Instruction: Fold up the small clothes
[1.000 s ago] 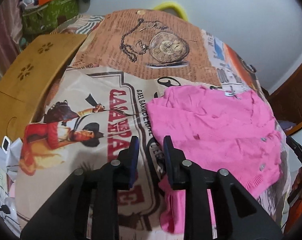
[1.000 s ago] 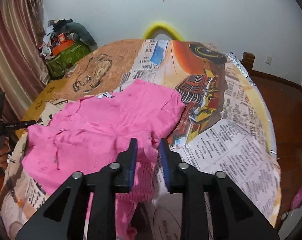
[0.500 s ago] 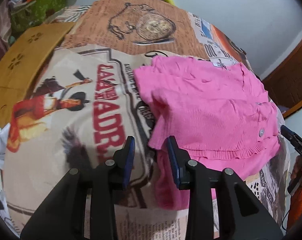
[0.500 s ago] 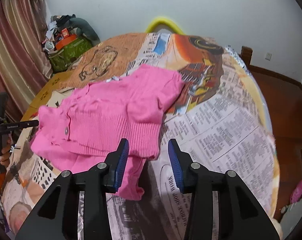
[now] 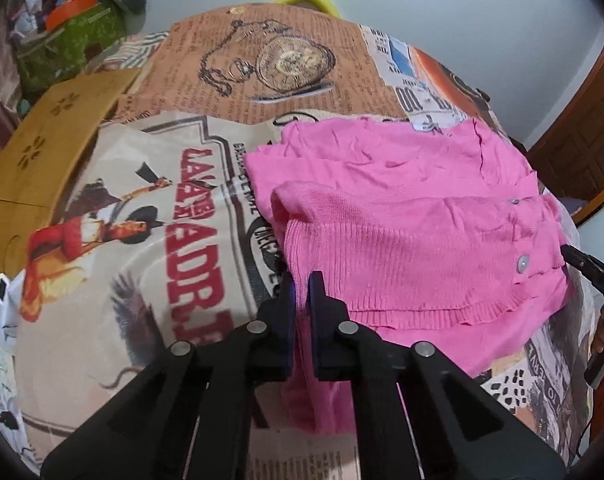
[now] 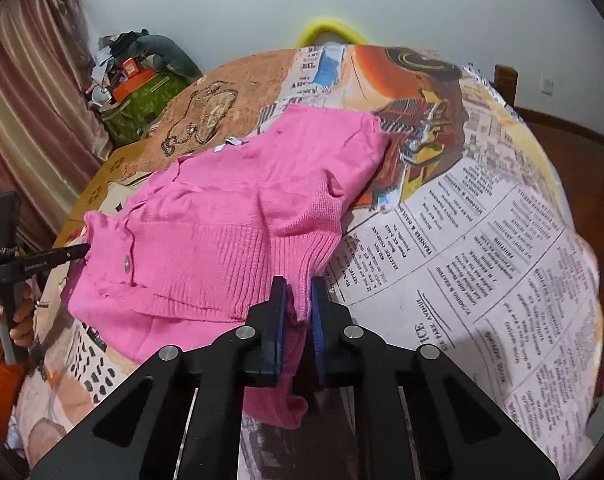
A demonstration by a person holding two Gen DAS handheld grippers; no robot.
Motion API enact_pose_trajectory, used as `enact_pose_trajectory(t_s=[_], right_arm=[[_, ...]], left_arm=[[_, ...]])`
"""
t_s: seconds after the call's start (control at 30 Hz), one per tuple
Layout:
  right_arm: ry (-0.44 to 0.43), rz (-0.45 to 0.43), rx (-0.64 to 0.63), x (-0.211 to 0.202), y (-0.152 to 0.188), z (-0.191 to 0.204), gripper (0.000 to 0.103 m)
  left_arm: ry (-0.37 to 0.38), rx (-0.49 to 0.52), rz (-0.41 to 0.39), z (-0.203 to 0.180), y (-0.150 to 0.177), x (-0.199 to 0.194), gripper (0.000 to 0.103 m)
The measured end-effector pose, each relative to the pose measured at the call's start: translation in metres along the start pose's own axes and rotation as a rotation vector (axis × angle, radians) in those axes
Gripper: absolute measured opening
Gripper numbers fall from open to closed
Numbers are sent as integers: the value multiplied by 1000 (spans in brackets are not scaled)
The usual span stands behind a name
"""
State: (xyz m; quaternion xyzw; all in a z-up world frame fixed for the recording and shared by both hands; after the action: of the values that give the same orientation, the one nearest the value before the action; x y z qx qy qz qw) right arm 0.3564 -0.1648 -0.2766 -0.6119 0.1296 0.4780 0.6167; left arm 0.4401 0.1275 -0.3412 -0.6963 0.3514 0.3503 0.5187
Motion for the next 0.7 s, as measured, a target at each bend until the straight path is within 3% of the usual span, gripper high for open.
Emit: enact_pose_trajectory(t_s=[0.13, 0.43, 0.6, 0.7], right_arm=[[33, -32, -62, -20, -6, 5, 8], [12, -120, -74, -48, -45, 11, 8], [34, -169, -111, -49, -80, 17, 8], [55, -183, -115, -38, -104, 13, 8]], left_arm=[[-12, 20, -42, -2, -6, -24, 5], [-10, 54, -154, -20, -47, -69, 5], [-29, 0, -167, -15, -82, -59, 5], [-63, -63, -133, -1, -100, -40, 5]])
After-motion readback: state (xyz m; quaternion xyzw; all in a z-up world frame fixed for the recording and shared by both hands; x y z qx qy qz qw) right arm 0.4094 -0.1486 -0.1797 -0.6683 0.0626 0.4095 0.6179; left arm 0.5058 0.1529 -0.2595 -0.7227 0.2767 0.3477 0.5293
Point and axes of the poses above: each gripper's, at about its wrist camera, not at the fingertips, and x roughly the way its jaws point, z to its left, y to its underside, the point moved 10 cm from there along x, roughly the way its jaws point, and after that the axes turned 5 degrees about -x, right-handed, at the moved point
